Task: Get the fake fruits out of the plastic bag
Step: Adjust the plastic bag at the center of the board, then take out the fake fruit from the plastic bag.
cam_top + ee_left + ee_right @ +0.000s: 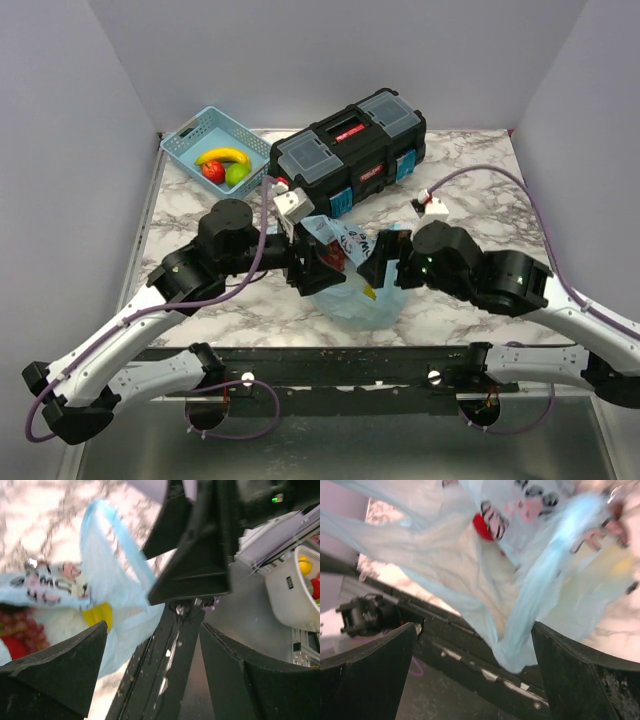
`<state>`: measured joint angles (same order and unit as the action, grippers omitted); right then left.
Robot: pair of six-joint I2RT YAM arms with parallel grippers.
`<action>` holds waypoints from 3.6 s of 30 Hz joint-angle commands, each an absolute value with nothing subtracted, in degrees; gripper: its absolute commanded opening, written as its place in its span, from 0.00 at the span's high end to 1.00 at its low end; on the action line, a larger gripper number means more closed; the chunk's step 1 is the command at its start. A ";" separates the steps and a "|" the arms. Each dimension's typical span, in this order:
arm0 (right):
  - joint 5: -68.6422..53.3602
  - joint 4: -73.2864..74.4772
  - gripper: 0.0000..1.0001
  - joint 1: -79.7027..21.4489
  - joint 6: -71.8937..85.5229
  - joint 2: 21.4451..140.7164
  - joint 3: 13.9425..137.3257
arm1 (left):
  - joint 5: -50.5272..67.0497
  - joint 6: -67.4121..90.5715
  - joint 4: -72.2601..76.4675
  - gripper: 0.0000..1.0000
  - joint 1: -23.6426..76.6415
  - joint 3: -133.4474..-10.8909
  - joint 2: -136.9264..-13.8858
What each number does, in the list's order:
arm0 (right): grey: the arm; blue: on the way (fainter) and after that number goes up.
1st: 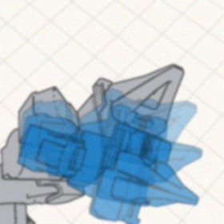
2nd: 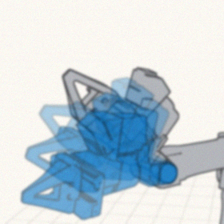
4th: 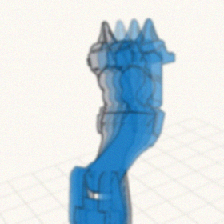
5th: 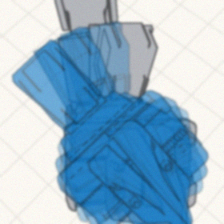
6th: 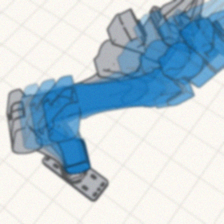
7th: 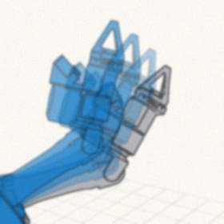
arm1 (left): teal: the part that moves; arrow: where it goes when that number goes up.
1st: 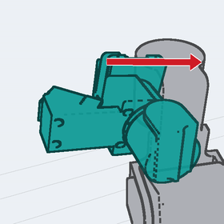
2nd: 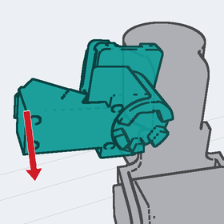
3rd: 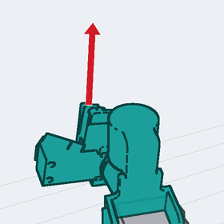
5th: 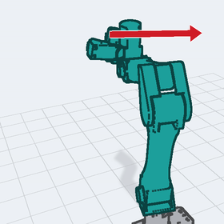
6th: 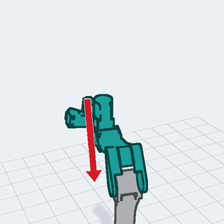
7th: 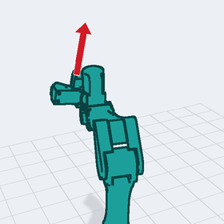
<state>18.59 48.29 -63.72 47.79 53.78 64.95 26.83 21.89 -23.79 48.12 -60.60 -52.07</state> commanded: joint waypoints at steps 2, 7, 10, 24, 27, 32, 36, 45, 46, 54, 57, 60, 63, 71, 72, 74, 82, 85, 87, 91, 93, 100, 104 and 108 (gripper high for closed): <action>35.63 65.89 0.00 -63.78 37.79 66.02 83.65 | 32.11 18.25 -26.37 0.25 48.44 -71.22 -52.94; 30.21 59.35 0.00 -56.92 21.17 75.20 91.62 | 30.83 18.61 -26.89 0.25 48.43 -72.13 -52.11; 14.78 55.73 0.00 -46.44 14.58 78.83 91.23 | 30.69 19.02 -26.44 0.25 48.43 -70.16 -49.96; -9.43 56.20 0.00 -45.78 8.37 87.01 81.82 | 44.12 31.90 -7.27 0.21 50.35 -53.65 -46.41; -5.77 56.96 0.00 -46.49 9.28 87.63 80.74 | 42.87 31.09 -7.72 0.21 53.14 -53.57 -47.81; -0.54 59.02 0.12 -48.16 11.89 90.11 79.67 | 39.45 29.63 -9.21 0.22 57.47 -54.55 -49.34; 13.29 61.83 0.28 -50.55 16.70 93.08 78.60 | 35.73 28.62 -9.49 0.22 59.77 -54.85 -50.00; 21.85 52.77 0.99 -51.68 29.11 81.74 73.53 | 16.98 27.90 -0.66 0.30 62.56 -48.27 -51.56; 20.08 49.84 0.99 -51.68 29.60 79.11 72.15 | 16.14 27.88 1.32 0.31 62.58 -47.52 -52.50; 13.56 30.60 0.99 -51.68 33.93 66.92 62.41 | 6.70 28.61 3.52 0.37 62.54 -47.67 -58.33; 13.89 31.75 0.99 -51.70 34.64 67.32 62.06 | 3.21 29.89 2.54 0.41 61.26 -46.94 -58.95; 13.04 31.86 0.99 -51.72 35.49 67.13 60.84 | 3.77 30.83 2.35 0.40 59.92 -45.85 -60.19; 11.33 32.76 0.99 -51.70 35.94 67.32 60.47 | 3.69 31.85 2.56 0.39 58.96 -44.57 -61.49; 7.90 38.28 0.99 -51.68 38.26 67.08 59.29 | 7.20 34.28 4.92 0.41 54.06 -43.88 -65.66; 7.46 38.32 0.99 -51.73 38.55 66.78 59.17 | 7.37 34.03 4.99 0.42 53.90 -44.28 -66.84; 6.21 37.87 0.99 -51.73 38.91 65.80 58.84 | 8.10 34.10 5.82 0.43 53.55 -44.55 -68.72; 4.35 37.13 0.99 -51.68 38.77 65.21 60.02 | 4.87 32.67 8.17 0.44 53.37 -44.62 -74.39; 4.54 37.09 0.99 -51.68 38.67 65.24 59.83 | 5.17 31.55 8.40 0.44 53.35 -45.13 -77.19; 4.66 37.00 0.99 -51.69 38.70 64.97 59.51 | 5.59 31.54 9.39 0.45 53.35 -44.47 -78.83; 3.90 37.35 0.99 -51.69 39.01 64.57 58.70 | 8.45 31.94 12.97 0.38 53.44 -41.62 -80.22; 3.56 37.36 0.99 -51.71 39.24 64.19 57.79 | 9.76 32.71 15.65 0.30 53.44 -40.08 -80.86; 4.25 37.17 0.99 -51.71 40.56 61.12 54.52 | 16.23 33.59 18.80 0.18 53.48 -43.03 -87.74; 4.85 37.39 0.99 -51.70 41.20 59.96 53.66 | 14.32 34.78 19.85 0.18 54.49 -45.04 -93.18; 5.43 37.12 0.99 -51.73 41.65 58.97 52.55 | 5.47 36.23 16.19 0.20 55.96 -47.02 -98.83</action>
